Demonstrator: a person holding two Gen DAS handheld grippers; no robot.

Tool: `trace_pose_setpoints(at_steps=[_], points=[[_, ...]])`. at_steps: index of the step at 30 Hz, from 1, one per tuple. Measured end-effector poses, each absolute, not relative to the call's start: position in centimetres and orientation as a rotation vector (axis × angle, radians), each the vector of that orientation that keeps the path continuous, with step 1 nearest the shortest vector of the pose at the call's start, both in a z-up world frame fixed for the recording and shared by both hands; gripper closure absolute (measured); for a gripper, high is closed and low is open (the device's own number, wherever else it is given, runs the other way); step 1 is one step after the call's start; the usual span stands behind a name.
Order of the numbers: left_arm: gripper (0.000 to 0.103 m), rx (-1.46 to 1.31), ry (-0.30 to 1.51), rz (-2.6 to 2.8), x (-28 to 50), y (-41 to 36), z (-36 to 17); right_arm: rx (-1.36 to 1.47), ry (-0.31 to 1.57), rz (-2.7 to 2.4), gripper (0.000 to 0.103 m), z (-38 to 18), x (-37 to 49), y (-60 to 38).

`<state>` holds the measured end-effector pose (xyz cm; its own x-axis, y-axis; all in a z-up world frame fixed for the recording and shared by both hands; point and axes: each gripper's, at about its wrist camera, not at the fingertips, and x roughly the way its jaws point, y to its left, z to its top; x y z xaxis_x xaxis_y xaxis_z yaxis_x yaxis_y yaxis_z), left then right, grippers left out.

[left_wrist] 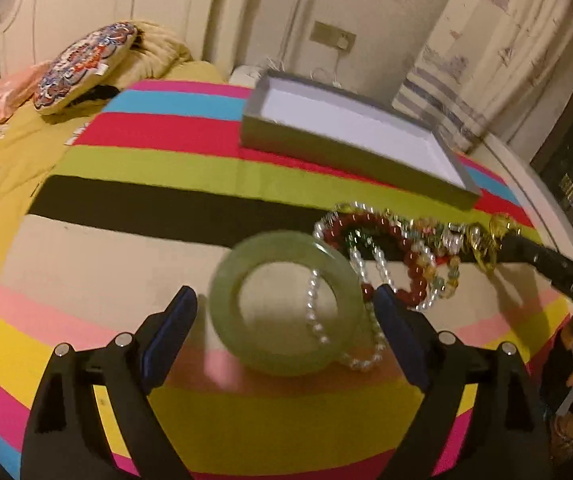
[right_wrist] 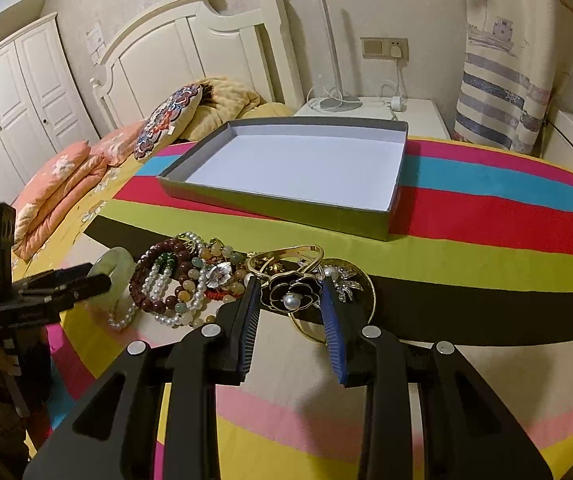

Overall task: Organize jewelry
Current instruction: 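Carry the bangle and ring into the gray tray and open both grippers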

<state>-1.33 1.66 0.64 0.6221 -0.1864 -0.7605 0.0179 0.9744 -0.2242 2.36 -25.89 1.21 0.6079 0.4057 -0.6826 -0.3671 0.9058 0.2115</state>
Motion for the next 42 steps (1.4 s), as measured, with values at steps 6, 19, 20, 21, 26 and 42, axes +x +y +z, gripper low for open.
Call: trace_pose_setpoints(at_steps=[6,19,20,21,26,42], points=[[0.025,-0.122,0.885,-0.087,-1.1,0.4,0.4,0.048,0.814,0.453,0.071,0.8,2.8,-25.6],[0.025,-0.209,0.808,-0.168,-0.2,0.9,3.5,0.038,0.758,0.461,0.071,3.5,5.6,-25.5],[0.025,-0.194,0.802,-0.171,0.7,0.6,4.1,0.035,0.754,0.456,0.071,3.8,6.5,-25.5],[0.025,-0.181,0.797,-0.175,1.6,0.2,4.6,0.036,0.753,0.453,0.071,3.9,7.1,-25.4],[0.025,-0.123,0.788,-0.223,8.0,-1.4,6.7,0.053,0.771,0.431,0.071,3.8,11.0,-25.2],[0.025,0.049,0.97,-0.215,20.2,-3.8,2.1,0.027,0.907,0.369,0.066,0.4,17.4,-23.3]])
